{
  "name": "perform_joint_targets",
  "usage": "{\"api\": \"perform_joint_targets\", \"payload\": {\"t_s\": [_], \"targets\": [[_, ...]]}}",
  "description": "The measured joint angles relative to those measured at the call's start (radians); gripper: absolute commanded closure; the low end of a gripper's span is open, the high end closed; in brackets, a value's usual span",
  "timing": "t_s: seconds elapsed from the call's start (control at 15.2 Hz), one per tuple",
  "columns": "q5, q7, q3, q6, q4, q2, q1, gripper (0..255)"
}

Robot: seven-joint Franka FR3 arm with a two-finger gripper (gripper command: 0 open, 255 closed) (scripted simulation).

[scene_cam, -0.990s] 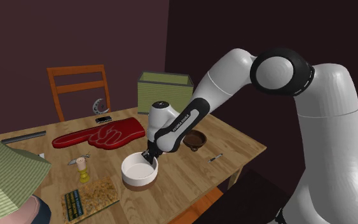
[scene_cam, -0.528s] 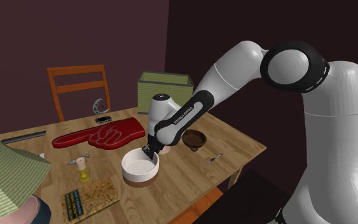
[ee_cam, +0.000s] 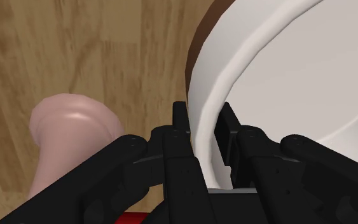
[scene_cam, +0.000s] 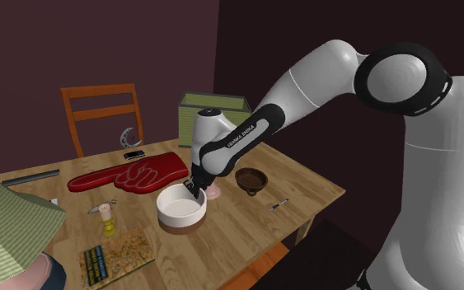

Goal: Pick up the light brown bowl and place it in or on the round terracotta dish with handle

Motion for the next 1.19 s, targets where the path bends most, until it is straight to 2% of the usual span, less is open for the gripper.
{"api": "perform_joint_targets", "payload": {"t_s": [0.53,1.19], "targets": [[0.033,-0.039,0.012,-0.080,0.006,-0.078,-0.020,255],[0.102,-0.301,-0.042,-0.071,-0.038,-0.124,-0.183,255]]}}
